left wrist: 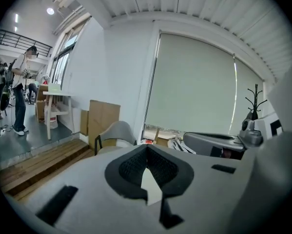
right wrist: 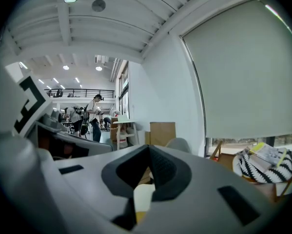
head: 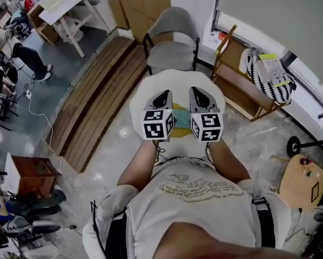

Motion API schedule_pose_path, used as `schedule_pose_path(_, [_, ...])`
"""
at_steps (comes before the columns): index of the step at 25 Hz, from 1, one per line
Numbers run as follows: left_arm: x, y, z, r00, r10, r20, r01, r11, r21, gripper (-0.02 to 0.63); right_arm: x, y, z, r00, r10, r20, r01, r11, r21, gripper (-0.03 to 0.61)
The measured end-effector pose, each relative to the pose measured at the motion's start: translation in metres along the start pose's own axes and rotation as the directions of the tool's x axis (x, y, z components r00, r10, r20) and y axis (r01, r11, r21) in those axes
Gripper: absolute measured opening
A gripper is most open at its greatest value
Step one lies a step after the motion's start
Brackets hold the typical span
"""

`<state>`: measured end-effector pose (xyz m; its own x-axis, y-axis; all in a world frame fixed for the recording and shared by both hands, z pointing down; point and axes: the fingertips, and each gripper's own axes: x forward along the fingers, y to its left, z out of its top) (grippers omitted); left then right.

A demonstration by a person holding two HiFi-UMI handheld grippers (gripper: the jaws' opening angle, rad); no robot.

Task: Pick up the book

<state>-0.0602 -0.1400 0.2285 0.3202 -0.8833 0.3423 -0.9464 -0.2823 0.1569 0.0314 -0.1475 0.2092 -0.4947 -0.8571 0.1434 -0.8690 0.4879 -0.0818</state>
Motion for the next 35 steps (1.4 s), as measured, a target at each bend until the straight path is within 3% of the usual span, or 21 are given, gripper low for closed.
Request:
schedule_pose_path(12, [0.024,0.021,-0.018,0.989,-0.134,-0.069,0.134,0.991,-0.014,0.02,0.014,-0.001,-0.016,0.989,-0.143,-0.023,0.143,0.99,0.005,0.026])
schedule_pose_path(19, [0.036,0.034,-0.055,0.969,-0.193,-0.152,0.185,0.98,-0.069,0.02,0.018,0.0,-0.047,0.974,-0.212,-0.076,0.213,0.977,0.003,0.026])
schedule_pose_path(28, [0.053,0.063,-0.115,0.934,-0.232,-0.271,0.193,0.968,-0.161,0.02,0.028,0.005,-0.108,0.945,-0.256,-0.204,0.267,0.963,0.029,0.026])
schedule_pose_path(35, [0.075,0.088,-0.192,0.883,-0.245,-0.4,0.178,0.964,-0.198,0.021,0.037,0.011,-0.168,0.918,-0.246,-0.31,0.266,0.964,0.022,0.026])
